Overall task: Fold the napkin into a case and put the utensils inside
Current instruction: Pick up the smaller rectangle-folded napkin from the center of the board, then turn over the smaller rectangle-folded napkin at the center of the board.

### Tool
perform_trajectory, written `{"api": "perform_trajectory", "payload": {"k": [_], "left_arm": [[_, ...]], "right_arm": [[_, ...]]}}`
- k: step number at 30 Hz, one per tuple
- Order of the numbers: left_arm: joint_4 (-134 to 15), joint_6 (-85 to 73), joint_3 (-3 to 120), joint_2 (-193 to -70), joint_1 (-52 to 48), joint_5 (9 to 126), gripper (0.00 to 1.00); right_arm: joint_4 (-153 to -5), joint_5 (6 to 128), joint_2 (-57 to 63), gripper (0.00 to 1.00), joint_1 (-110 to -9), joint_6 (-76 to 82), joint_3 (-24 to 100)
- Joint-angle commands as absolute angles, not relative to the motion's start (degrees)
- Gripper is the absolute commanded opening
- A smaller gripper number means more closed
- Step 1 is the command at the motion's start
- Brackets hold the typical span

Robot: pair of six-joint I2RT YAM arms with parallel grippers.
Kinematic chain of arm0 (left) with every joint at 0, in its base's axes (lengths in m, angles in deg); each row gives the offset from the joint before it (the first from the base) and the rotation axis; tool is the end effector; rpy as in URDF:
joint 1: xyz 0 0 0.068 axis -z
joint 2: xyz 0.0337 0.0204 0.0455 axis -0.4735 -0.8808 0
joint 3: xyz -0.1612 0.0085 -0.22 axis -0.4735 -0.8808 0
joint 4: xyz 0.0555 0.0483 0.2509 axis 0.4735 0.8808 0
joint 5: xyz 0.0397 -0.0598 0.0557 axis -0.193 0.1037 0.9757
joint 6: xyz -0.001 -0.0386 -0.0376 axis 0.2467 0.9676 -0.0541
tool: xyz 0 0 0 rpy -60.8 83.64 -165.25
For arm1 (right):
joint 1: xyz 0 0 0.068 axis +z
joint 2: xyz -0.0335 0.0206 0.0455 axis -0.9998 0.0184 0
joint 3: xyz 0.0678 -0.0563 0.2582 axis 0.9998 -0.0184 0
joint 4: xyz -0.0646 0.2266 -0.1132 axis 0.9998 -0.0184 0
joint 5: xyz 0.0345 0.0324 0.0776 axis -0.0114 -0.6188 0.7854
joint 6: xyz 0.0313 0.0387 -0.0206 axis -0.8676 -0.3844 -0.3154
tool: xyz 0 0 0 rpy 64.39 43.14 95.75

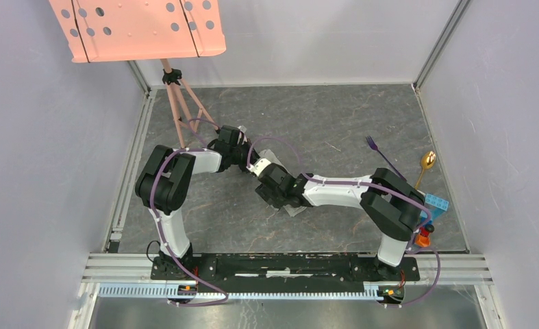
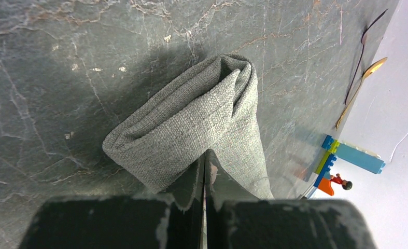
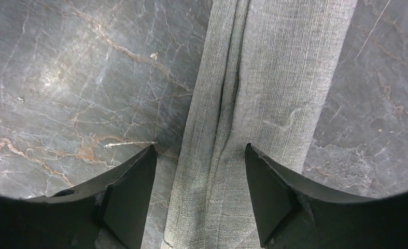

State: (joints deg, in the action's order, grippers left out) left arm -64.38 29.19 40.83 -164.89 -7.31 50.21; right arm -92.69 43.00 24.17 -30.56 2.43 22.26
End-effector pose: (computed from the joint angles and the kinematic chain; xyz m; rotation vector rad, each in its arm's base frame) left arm 0.3393 -0.1463 0.1243 -0.3556 2.5480 -1.0446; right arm 0.1957 0.2986 0.1610 -0.9782 2.3001 0.1080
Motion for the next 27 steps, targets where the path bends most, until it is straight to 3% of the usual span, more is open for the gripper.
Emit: {"api": "perform_trajectory", "payload": {"k": [1,4,7,13,16,20,27], "left_arm": [[-60.1,25.6,41.1,-166.6,-8.2,54.0,0.02],[-59.5,25.4,41.3,-165.7,-8.1,53.7,0.02],[-58.5,25.0,41.6,-163.6,-8.2,53.5,0.05],[-53.1,24.0,42.1,-152.2,-8.2,53.6,0.31],[-48.5,23.6,42.1,-144.1,-8.2,54.9,0.41],[-41.9,22.3,41.6,-131.4,-8.7,57.3,0.47],[-26.9,17.6,41.7,-112.8,-10.4,65.3,0.52]], "right_arm": [[-92.5,38.9,26.4,0.68,-29.5,-0.7,24.3],[-92.4,36.4,27.3,0.59,-28.9,-1.6,23.3],[-91.3,33.4,26.9,0.41,-28.6,-2.3,21.6],[-87.9,32.1,21.5,0.00,-28.6,-0.9,18.7],[-86.4,36.2,18.4,0.00,-28.5,-0.3,17.6],[-85.5,46.0,14.5,0.00,-28.6,-1.8,16.6],[-72.5,76.6,9.0,0.00,-28.6,-15.9,11.0]]}}
